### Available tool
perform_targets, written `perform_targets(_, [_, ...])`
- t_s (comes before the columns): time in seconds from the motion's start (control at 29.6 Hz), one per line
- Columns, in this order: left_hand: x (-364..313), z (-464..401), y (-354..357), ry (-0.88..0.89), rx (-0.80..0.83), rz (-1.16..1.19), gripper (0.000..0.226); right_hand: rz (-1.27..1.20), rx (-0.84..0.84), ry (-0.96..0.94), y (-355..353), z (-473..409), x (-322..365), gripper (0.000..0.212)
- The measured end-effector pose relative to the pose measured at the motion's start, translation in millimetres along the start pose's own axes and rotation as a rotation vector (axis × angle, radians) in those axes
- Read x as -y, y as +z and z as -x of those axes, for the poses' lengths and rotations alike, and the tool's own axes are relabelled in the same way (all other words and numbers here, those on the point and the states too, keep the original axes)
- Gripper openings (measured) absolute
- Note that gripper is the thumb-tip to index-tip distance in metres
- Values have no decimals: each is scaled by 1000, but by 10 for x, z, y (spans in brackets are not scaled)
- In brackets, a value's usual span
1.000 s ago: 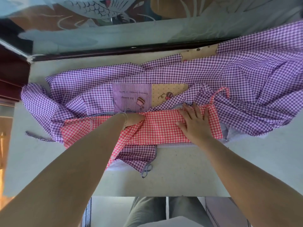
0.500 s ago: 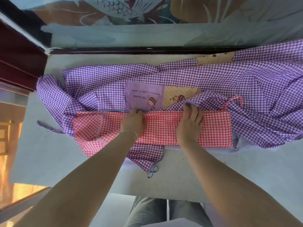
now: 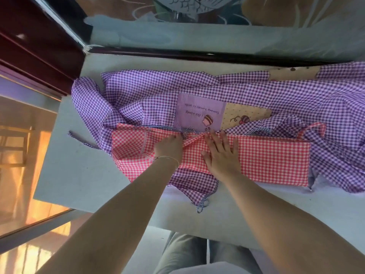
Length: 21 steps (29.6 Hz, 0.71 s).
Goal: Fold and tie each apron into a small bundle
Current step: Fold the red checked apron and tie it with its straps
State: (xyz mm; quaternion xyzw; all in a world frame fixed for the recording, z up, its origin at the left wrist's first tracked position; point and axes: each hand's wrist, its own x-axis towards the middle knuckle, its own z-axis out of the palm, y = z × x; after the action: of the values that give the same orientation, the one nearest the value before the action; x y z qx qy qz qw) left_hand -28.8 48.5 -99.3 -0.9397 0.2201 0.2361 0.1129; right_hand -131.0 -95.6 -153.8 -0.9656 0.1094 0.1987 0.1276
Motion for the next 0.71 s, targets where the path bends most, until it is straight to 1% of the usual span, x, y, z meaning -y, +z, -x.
perform_targets(0.03, [169, -9, 4, -69, 50, 1, 26, -3, 9, 6, 6, 10, -8, 64])
perform_targets(0.1, [610, 13, 9, -207, 66, 31, 24, -3, 13, 6, -10, 12, 16, 61])
perform_targets(0.2, [1202, 87, 26, -352, -25, 146, 28, 10, 23, 22, -22, 1, 34, 58])
perform_targets(0.27, [1366, 146, -6, -376, -34, 201, 33, 15, 34, 32, -29, 4, 48, 59])
perform_targets(0.34, [1421, 184, -7, -385, -27, 320, 35, 19, 42, 35, -39, -4, 63, 60])
perform_targets(0.41, [1511, 196, 30, -428, 7, 444, 40, 21, 50, 37, -56, -14, 69, 60])
perform_targets(0.47, [1669, 201, 42, -476, 61, 492, 47, 24, 63, 40, -54, -13, 53, 61])
perform_targets(0.54, [1861, 231, 0, -494, 67, 700, 42, 35, 61, 38, -37, -16, 73, 63])
perform_targets(0.61, [1901, 285, -96, -478, 66, 1138, 23, 38, 58, 44, -26, -10, 53, 62])
perform_targets(0.64, [1918, 318, -130, -467, 24, 1304, 14, 36, 60, 44, -22, -14, 72, 62])
perform_targets(0.68, [1896, 304, -160, -429, -38, 1377, 14, 33, 60, 45, -21, -10, 63, 62])
perform_targets(0.71, [1886, 308, -211, -381, -88, 1354, 16, 33, 63, 45, -26, -17, 94, 62])
